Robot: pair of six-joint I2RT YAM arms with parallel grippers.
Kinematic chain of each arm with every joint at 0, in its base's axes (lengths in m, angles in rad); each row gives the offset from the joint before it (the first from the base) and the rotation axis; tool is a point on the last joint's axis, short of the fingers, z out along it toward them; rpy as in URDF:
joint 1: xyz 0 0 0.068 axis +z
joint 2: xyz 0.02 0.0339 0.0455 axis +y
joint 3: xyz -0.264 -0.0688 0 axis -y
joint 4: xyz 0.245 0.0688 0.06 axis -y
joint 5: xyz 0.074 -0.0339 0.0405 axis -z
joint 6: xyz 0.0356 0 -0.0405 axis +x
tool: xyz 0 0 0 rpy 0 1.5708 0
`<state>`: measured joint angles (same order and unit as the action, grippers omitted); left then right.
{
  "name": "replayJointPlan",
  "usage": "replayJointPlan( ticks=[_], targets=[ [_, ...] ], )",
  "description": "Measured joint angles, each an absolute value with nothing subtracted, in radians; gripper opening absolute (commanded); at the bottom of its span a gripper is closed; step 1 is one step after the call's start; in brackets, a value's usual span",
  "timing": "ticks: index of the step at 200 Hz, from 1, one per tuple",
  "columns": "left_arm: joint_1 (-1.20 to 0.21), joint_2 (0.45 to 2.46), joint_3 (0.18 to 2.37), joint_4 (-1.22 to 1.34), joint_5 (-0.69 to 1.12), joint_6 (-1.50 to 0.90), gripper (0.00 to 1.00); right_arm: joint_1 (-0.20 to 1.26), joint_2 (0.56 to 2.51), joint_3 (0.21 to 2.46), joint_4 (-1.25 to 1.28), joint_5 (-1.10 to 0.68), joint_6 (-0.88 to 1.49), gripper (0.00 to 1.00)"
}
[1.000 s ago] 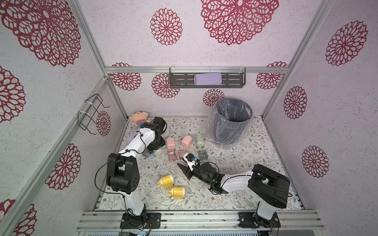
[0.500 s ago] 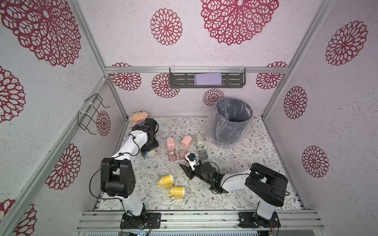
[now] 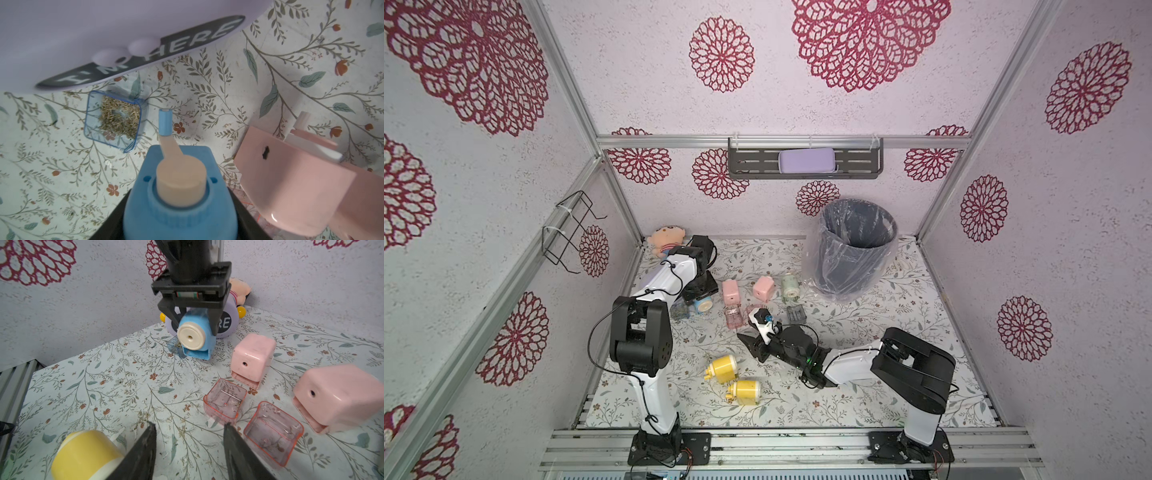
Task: Take out the pencil sharpener tray and clean the shavings
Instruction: Place the pencil sharpener at the center of the board, then move the distractor to the center of the board.
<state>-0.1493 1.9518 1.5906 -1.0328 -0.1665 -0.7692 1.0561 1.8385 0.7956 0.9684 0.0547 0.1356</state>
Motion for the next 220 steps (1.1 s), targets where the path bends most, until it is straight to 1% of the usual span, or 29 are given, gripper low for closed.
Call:
replayJointPlan(
  ticks=[30,48,63,93,98,127,145,187,220],
  targets=[
    [-0.149,2.041,1.632,-1.029,-0.141,-0.745,0.38,1.056,1.874,0.858,0.928,0.028,0.136,0.57],
    [-0.147,2.071,1.655,-1.031,-0.129,-0.733,0.51,1.056,1.900,0.902,0.899,0.011,0.136,0.57],
    [-0.146,2.078,1.670,-1.032,-0.117,-0.725,0.66,1.055,1.924,0.940,0.877,-0.005,0.136,0.57],
    [-0.146,2.078,1.686,-1.032,-0.107,-0.715,0.84,1.050,1.959,0.990,0.839,-0.033,0.143,0.58],
    [-0.146,2.076,1.686,-1.032,-0.105,-0.712,0.86,1.048,1.963,0.997,0.832,-0.038,0.143,0.59],
    [-0.146,2.056,1.672,-1.029,-0.093,-0.709,0.88,1.036,1.977,1.033,0.804,-0.065,0.151,0.59],
    [-0.146,2.000,1.621,-1.014,-0.095,-0.716,0.88,1.030,1.986,1.056,0.790,-0.085,0.152,0.59],
    [-0.123,1.709,1.430,-0.962,-0.175,-0.783,0.87,1.023,2.026,1.147,0.725,-0.165,0.150,0.59],
    [-0.014,1.505,1.226,-0.854,-0.199,-0.855,0.80,1.025,2.086,1.265,0.651,-0.256,0.141,0.58]
  ],
)
